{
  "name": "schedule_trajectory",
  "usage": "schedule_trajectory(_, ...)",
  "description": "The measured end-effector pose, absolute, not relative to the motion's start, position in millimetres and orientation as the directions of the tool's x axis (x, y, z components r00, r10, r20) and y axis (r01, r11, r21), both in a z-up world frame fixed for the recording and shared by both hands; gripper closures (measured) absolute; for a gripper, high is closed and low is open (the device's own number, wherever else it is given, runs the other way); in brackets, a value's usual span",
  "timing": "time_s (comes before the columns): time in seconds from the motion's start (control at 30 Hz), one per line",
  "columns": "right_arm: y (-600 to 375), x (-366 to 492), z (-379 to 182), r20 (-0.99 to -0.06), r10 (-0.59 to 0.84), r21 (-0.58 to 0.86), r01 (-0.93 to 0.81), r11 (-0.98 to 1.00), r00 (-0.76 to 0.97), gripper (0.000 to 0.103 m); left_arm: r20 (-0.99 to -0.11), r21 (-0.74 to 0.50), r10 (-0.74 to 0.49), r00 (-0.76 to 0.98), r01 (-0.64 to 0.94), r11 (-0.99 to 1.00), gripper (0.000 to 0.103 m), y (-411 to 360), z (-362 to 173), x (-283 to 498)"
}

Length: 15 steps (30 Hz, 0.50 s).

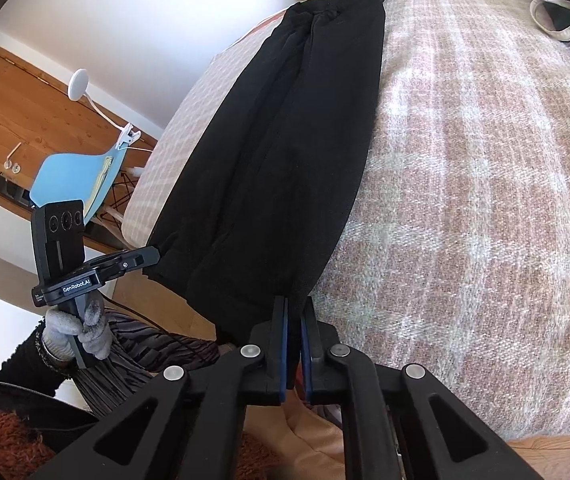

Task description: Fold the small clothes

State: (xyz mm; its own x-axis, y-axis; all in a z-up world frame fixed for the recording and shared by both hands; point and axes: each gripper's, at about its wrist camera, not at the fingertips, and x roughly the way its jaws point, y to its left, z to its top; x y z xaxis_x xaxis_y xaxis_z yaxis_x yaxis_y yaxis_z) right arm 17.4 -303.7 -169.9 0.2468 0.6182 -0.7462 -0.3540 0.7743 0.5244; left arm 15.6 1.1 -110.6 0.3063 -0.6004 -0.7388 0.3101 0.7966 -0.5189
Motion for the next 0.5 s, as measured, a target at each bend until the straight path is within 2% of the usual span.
schedule_trajectory(0.07,-311,17,-171,-0.723,0.653,0.567,-0.346,0.747,0.224,0.082,-0.743,-0.537,-0.604,0.287,0.281,0.795,0.077,6,-115,17)
schedule_trajectory(0.17,-314,15,-171,-0.715,0.665,0.572,-0.368,0.733,0.214,0.076,-0.734,-0.542,-0.613,0.292,0.293,0.788,0.077,5,-115,16)
schedule_trajectory(0.23,-310,13,-169,-0.719,0.66,0.558,-0.385,0.735,0.218,0.076,-0.738,-0.528,-0.608,0.293,0.311,0.79,0.083,2,-114,15)
schedule_trajectory(0.27,-309,13,-168,-0.721,0.658,0.554,-0.389,0.736,0.219,0.08,-0.74,-0.525,-0.608,0.288,0.317,0.789,0.098,1,-114,15)
schedule_trajectory(0.3,-307,13,-168,-0.726,0.652,0.546,-0.393,0.74,0.219,0.09,-0.74,-0.523,-0.607,0.289,0.32,0.79,0.1,-3,-114,15)
schedule_trajectory(0.37,-305,13,-171,-0.739,0.638,0.533,-0.39,0.751,0.216,0.098,-0.737,-0.516,-0.608,0.296,0.335,0.788,0.1,-5,-111,15)
schedule_trajectory(0.5,-308,17,-170,-0.709,0.673,0.583,-0.362,0.728,0.212,0.1,-0.718,-0.513,-0.616,0.324,0.353,0.783,0.1,-11,-98,19)
